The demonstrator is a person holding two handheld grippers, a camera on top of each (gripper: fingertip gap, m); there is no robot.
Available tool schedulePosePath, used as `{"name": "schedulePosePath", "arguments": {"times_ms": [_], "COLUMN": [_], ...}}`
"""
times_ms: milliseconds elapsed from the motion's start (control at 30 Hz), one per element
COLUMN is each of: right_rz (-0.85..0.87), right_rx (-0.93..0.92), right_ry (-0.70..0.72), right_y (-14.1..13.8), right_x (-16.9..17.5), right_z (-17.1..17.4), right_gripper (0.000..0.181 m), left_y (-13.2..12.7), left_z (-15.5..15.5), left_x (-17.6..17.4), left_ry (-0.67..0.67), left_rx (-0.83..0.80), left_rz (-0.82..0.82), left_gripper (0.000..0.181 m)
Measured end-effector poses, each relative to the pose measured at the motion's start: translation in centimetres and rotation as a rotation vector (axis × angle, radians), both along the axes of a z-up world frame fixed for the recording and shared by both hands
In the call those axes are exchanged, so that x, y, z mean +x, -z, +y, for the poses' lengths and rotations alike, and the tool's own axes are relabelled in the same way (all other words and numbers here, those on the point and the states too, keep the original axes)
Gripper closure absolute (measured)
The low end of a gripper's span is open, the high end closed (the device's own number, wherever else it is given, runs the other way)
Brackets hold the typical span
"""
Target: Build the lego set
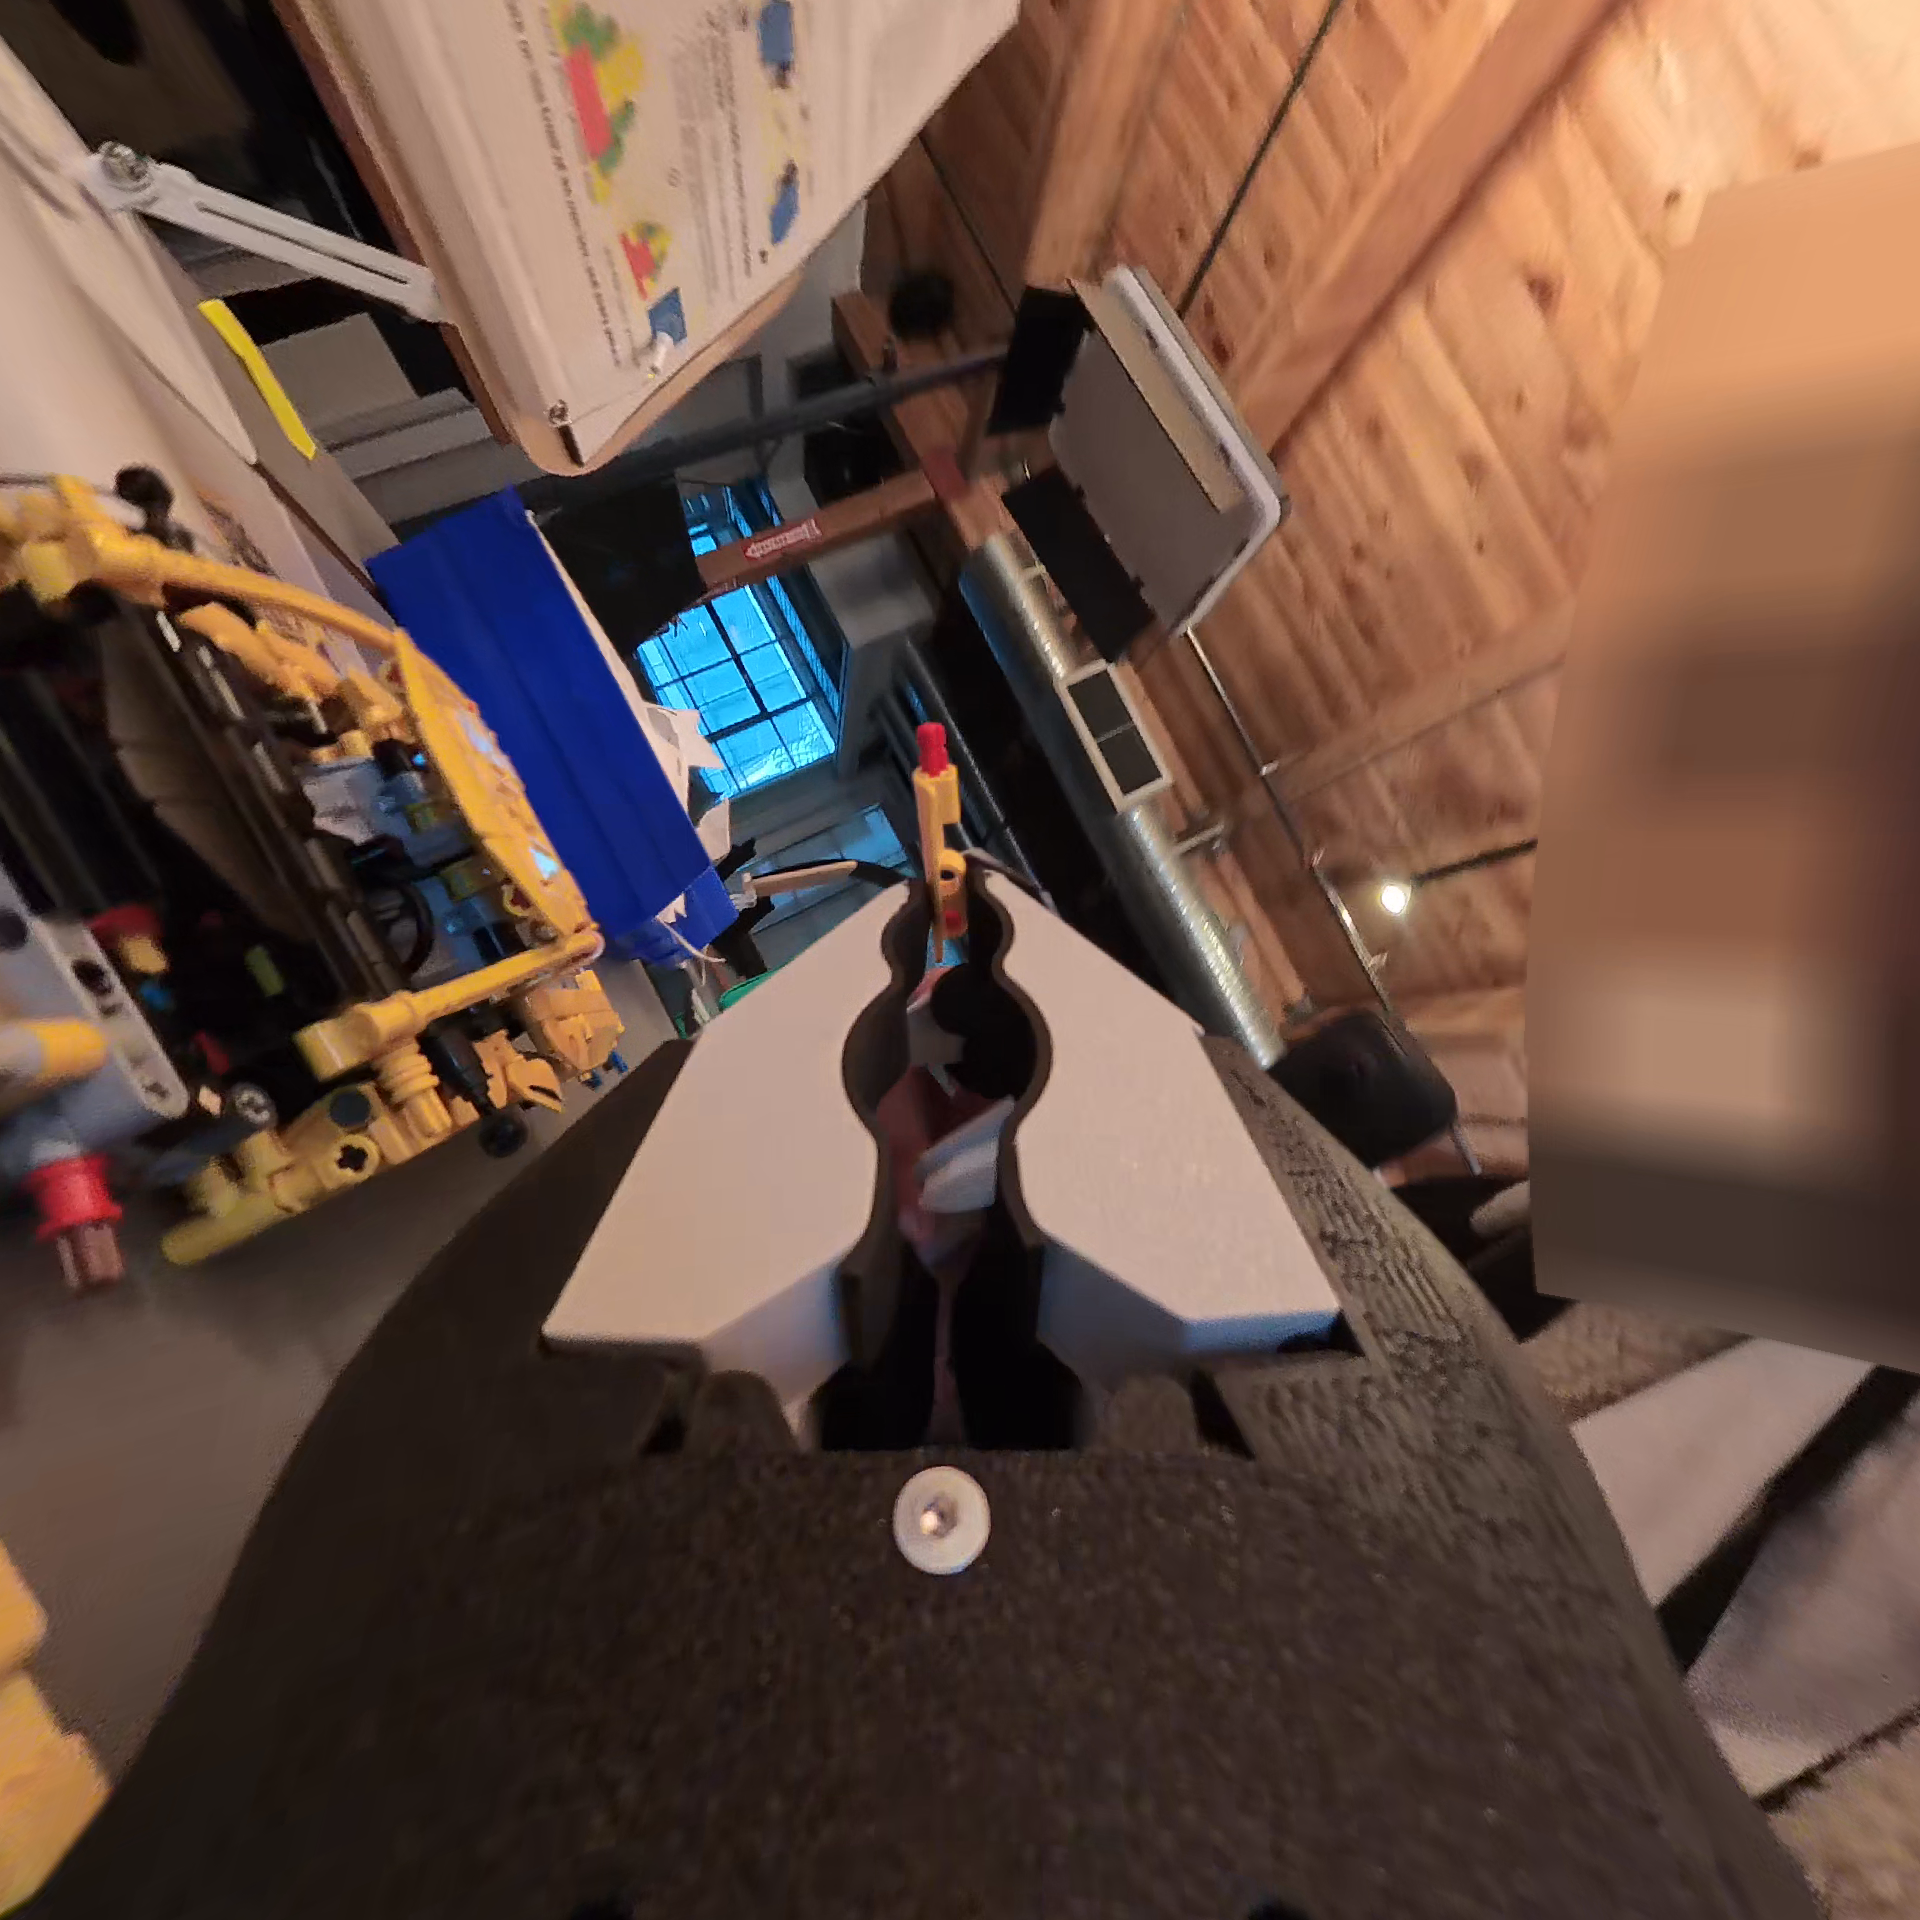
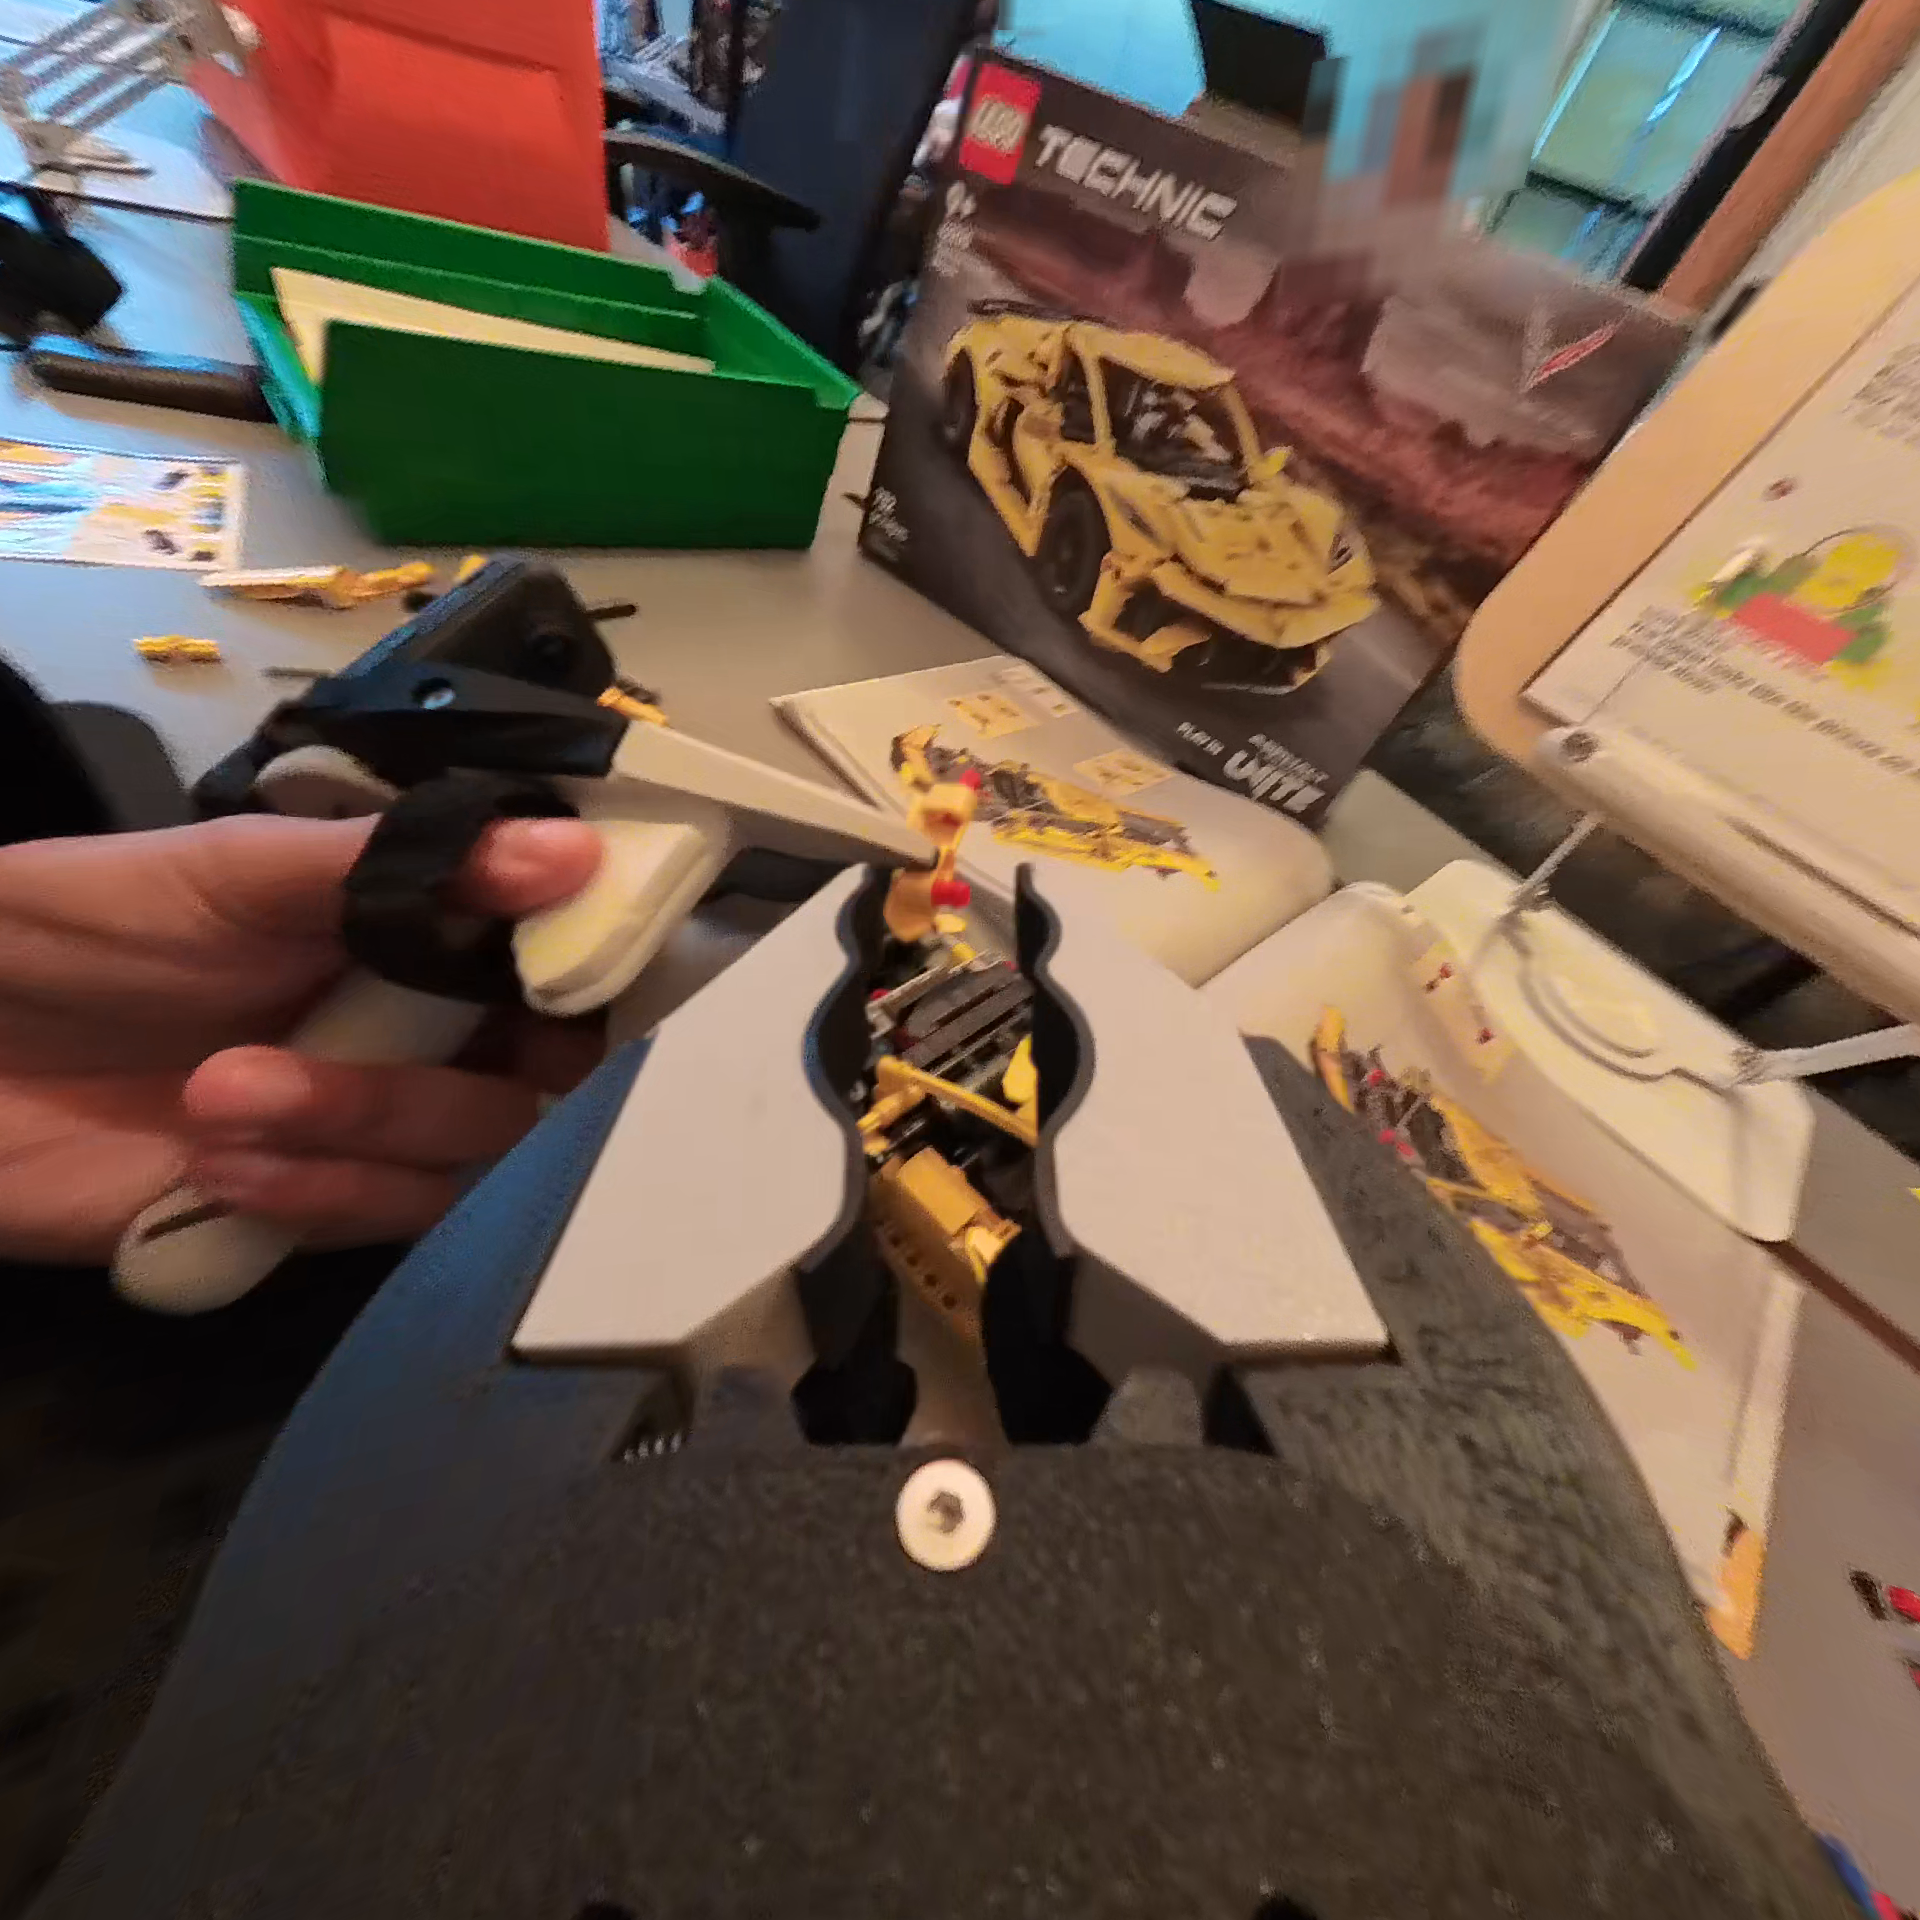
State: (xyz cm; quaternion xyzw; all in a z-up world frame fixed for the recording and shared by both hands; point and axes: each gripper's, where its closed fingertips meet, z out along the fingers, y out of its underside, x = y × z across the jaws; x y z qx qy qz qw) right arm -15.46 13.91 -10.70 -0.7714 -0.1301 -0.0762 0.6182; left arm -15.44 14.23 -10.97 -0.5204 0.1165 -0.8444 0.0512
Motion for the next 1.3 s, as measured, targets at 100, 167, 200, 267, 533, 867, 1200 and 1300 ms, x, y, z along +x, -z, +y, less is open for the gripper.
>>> {"name": "schedulePosePath", "arguments": {"times_ms": [100, 167, 200, 267, 533, 867, 1200, 1300], "right_rz": [-0.051, -0.046, -0.039, -0.047, -0.047, 0.034, 0.267, 0.266], "right_rx": [-0.008, -0.013, -0.014, -0.023, -0.026, -0.067, -0.471, -0.676], "right_ry": [0.017, 0.011, 0.012, 0.021, 0.008, -0.038, -0.177, -0.187], "right_y": [0.4, 0.7, 0.8, 0.9, 0.8, 1.3, 4.8, 8.7], "right_x": [-0.1, -0.3, -0.3, -0.1, -0.1, -0.2, 5.6, 7.1], "right_z": [0.5, 0.6, 0.6, 0.7, 0.2, -0.1, -7.6, -11.5], "right_gripper": [0.162, 0.160, 0.160, 0.161, 0.168, 0.173, 0.157, 0.165], "left_y": [0.1, 0.1, 0.1, 0.0, 0.0, 0.2, 0.3, 0.8], "left_z": [0.1, 0.1, 0.1, 0.1, -0.5, -0.8, 2.1, 2.2], "left_x": [0.0, 0.0, 0.0, 0.0, 0.1, 0.3, -1.3, -1.9], "left_ry": [-0.010, -0.014, -0.020, -0.016, -0.022, -0.010, -0.068, -0.097], "left_rx": [-0.044, -0.045, -0.039, -0.052, 0.007, -0.041, 0.579, 0.817], "left_rz": [0.004, 0.013, 0.011, 0.005, 0.017, 0.010, 0.133, 0.164], "left_gripper": [0.174, 0.174, 0.174, 0.174, 0.174, 0.174, 0.174, 0.174]}}
